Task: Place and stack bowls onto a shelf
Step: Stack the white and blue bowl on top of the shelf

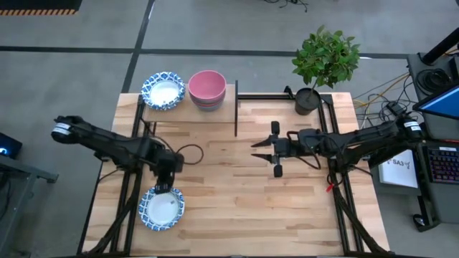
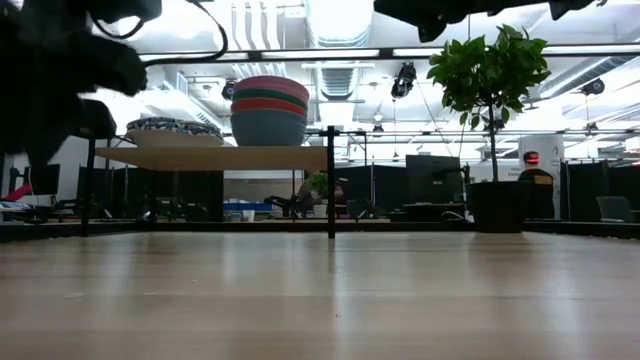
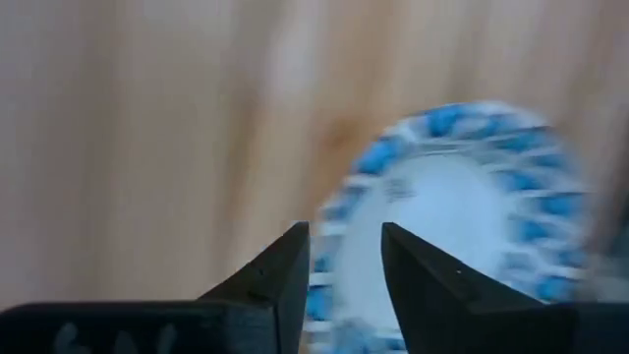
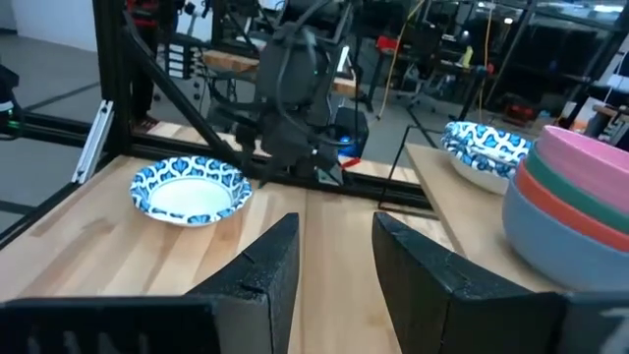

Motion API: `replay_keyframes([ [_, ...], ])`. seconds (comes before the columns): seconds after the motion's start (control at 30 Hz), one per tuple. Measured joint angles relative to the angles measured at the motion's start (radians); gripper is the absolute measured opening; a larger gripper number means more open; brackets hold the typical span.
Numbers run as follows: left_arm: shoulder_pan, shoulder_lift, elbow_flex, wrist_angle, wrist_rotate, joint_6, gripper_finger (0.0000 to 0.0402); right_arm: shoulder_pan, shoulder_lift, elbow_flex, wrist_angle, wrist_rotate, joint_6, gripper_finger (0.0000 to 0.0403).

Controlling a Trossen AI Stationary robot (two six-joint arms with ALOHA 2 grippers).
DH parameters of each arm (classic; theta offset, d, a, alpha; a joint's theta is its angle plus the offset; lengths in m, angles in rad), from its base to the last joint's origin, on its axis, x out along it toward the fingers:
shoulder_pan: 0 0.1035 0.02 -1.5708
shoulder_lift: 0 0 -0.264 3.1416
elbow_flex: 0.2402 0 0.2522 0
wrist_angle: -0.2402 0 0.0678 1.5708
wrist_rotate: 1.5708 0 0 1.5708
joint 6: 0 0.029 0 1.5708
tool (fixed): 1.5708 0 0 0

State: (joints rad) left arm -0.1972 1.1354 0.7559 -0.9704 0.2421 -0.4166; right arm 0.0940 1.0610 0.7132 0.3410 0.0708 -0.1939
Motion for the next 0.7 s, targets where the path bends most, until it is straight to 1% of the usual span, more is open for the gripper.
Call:
replay_keyframes([
  [0.03,-0.015,0.01,0.0,-0.015,-0.048,0.007,0.0116,0.0,-0.002,0.0,-0.009,0.0,0.002,0.012],
  [0.1,-0.044,0.03,0.0,-0.03,-0.103,0.02,0.0125,0.0,-0.001,0.0,-0.027,0.0,0.015,0.0121],
  [0.2,-0.071,0.052,0.0,-0.034,-0.12,0.023,0.0136,0.0,0.002,-0.001,-0.042,0.0,0.019,0.0121],
  [0.33,-0.087,0.081,0.0,-0.033,-0.112,-0.009,0.0146,0.0,0.003,-0.001,-0.044,0.0,0.019,0.0121],
  [0.47,-0.096,0.106,0.0,-0.033,-0.096,-0.091,0.0161,0.0,0.003,-0.001,-0.045,0.0,0.019,0.0121],
  [0.57,-0.103,0.123,0.0,-0.032,-0.068,-0.108,0.0187,0.0,0.003,-0.001,-0.049,0.0,0.019,0.0121],
  [0.7,-0.125,0.148,-0.001,-0.021,-0.06,-0.107,0.0233,0.0,0.004,-0.001,-0.052,0.0,0.019,0.0121],
])
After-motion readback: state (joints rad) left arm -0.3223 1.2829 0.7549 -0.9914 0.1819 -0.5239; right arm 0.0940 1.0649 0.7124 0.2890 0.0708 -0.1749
